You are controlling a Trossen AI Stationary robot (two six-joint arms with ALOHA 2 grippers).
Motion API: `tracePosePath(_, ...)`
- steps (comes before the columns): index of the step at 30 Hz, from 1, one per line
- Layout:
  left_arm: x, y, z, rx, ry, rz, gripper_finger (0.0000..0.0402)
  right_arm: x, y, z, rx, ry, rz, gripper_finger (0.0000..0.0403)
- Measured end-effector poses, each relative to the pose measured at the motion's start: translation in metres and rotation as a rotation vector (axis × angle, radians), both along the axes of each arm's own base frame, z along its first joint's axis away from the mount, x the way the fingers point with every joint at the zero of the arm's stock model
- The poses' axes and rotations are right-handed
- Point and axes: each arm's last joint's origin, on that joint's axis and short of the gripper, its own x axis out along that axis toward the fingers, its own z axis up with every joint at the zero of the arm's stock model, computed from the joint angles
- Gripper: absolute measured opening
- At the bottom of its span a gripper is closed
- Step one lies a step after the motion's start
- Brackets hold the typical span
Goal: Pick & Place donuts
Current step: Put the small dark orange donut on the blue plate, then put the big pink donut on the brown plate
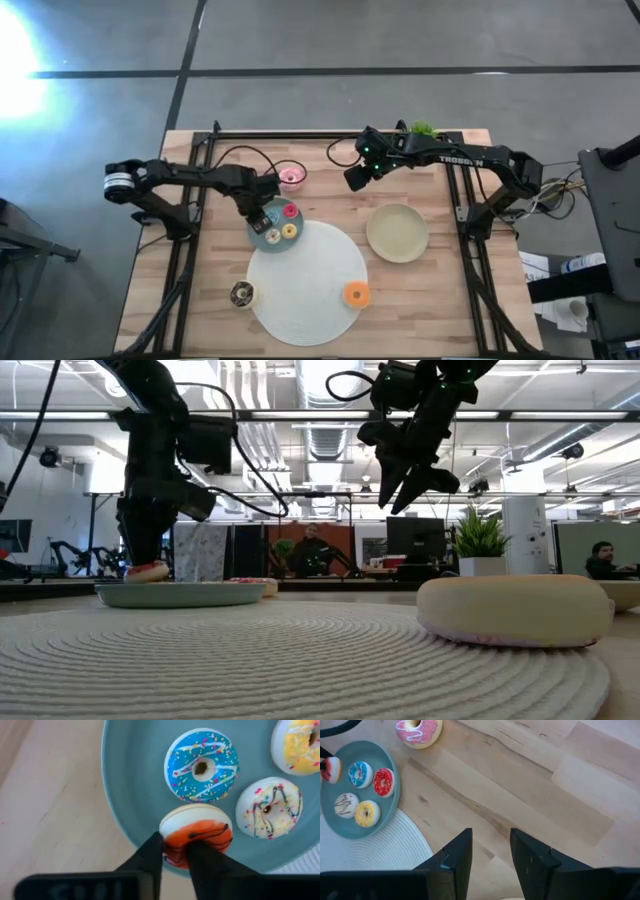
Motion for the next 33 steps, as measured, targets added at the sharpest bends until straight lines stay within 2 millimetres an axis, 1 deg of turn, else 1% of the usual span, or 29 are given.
tracePosePath(4,0.0,0.0,0.0,-0.002,0.006,0.001,0.0105,0.0,0.0,0.0,0.0,0.0,0.0,0.0123)
tracePosePath(7,-0.003,-0.001,0.0,-0.009,0.033,0.0,0.0126,0.0,0.0,0.0,0.0,0.0,0.0,0.0123)
tracePosePath(10,-0.005,-0.002,0.001,-0.015,0.055,0.0,0.0133,0.0,0.0,0.0,0.0,0.0,0.0,0.0123)
tracePosePath(12,-0.004,-0.001,0.005,-0.013,0.048,0.001,0.0134,0.0,0.0,0.0,0.0,0.0,0.0,0.0123)
tracePosePath(17,0.003,0.0,0.029,0.01,-0.036,-0.002,0.0134,0.0,0.0,0.0,0.0,0.0,0.0,0.0123)
tracePosePath(20,0.01,0.004,0.044,0.078,-0.123,-0.014,0.0134,0.0,0.0,0.0,0.0,0.0,0.0,0.0123)
tracePosePath(22,0.018,0.007,0.051,0.159,-0.191,-0.051,0.0134,0.0,0.0,0.0,0.0,0.0,0.0,0.0123)
tracePosePath(23,0.022,0.008,0.053,0.196,-0.228,-0.101,0.0134,0.0,0.0,0.0,0.0,0.0,0.0,0.0123)
tracePosePath(26,0.035,0.012,0.057,0.314,-0.354,-0.34,0.0133,0.0,0.0,0.0,0.002,0.001,0.001,0.0123)
tracePosePath(27,0.039,0.013,0.058,0.354,-0.378,-0.379,0.0133,0.0,0.0,0.0,0.004,0.001,0.002,0.0123)
tracePosePath(30,0.048,0.026,0.057,0.454,-0.414,-0.367,0.0133,0.0,0.0,0.0,0.007,0.001,0.004,0.0123)
tracePosePath(33,0.048,0.045,0.05,0.484,-0.388,-0.325,0.0133,0.0,0.001,0.0,0.011,0.003,0.001,0.0123)
